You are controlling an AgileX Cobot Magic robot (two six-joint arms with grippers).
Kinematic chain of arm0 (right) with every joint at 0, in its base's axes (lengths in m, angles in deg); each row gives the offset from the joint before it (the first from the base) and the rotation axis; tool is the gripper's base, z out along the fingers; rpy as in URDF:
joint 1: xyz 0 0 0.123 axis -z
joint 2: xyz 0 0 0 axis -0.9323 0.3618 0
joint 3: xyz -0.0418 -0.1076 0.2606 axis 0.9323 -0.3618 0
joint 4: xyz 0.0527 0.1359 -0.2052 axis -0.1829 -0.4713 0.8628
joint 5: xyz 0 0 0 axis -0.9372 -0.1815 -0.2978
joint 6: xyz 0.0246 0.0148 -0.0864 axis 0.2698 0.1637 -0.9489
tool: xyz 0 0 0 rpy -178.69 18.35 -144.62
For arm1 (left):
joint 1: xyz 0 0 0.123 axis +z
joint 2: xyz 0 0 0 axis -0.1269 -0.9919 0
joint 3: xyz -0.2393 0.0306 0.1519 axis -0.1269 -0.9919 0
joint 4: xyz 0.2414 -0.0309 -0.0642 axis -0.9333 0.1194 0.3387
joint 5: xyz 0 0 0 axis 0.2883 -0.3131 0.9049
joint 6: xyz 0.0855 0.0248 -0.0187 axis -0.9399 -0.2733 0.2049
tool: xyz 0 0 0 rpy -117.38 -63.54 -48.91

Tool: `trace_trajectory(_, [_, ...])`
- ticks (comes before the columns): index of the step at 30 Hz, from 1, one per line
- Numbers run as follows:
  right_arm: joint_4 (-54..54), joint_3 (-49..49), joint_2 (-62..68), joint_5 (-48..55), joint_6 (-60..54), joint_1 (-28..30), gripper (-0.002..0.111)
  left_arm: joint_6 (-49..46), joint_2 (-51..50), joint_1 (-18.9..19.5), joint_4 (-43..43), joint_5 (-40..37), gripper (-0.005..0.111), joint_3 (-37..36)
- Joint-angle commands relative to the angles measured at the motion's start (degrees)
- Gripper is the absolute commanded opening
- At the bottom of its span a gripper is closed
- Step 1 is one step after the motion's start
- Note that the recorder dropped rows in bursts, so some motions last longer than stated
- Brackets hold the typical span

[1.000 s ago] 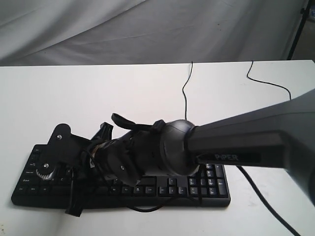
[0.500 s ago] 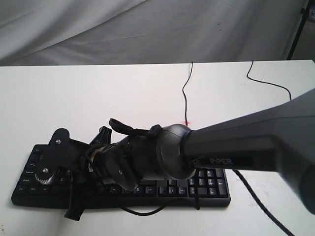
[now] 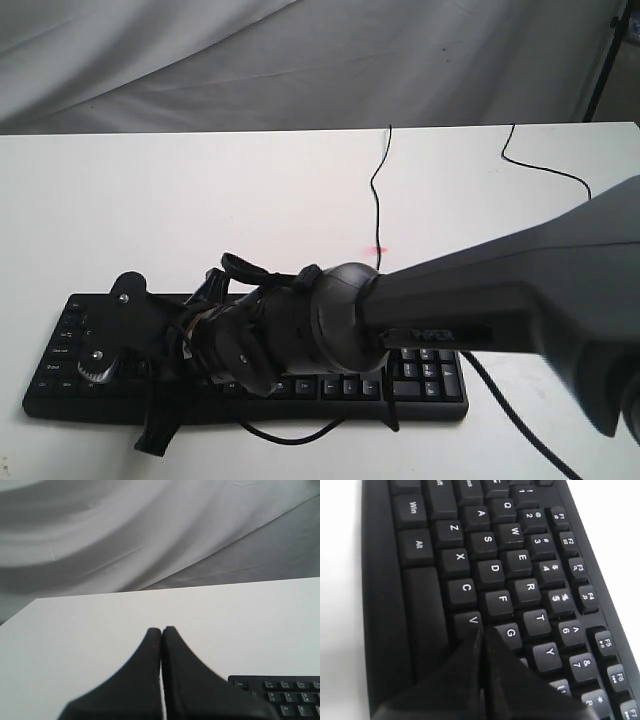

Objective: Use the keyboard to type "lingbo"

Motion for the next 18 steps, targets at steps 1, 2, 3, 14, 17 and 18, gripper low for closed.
trace_trajectory(1, [-0.35, -0.04, -1.13, 0.37, 0.06, -0.16, 0.000, 0.16, -0.18, -0.22, 0.03, 0.24, 0.001, -0.29])
trace_trajectory(2, [-0.35, -0.04, -1.69, 0.37, 0.06, -0.06, 0.000, 0.16, -0.18, -0.22, 0.03, 0.24, 0.001, -0.29])
trace_trajectory(3, [-0.35, -0.04, -2.18, 0.51, 0.06, -0.05, 0.000, 0.16, -0.18, -0.22, 0.03, 0.24, 0.001, -0.29])
trace_trajectory(14, [-0.21, -2.68, -7.06, 0.63, -0.05, 2.60, 0.000, 0.16, -0.18, -0.22, 0.03, 0.24, 0.001, -0.29])
trace_trajectory(17, [-0.83, -4.09, -7.87, 0.49, -0.05, 4.02, 0.000, 0.16, -0.18, -0.22, 0.03, 0.24, 0.001, -0.29])
trace_trajectory(18, [-0.83, -4.69, -8.06, 0.49, -0.05, 4.50, 0.000, 0.16, -0.18, -0.22, 0.03, 0.24, 0.001, -0.29])
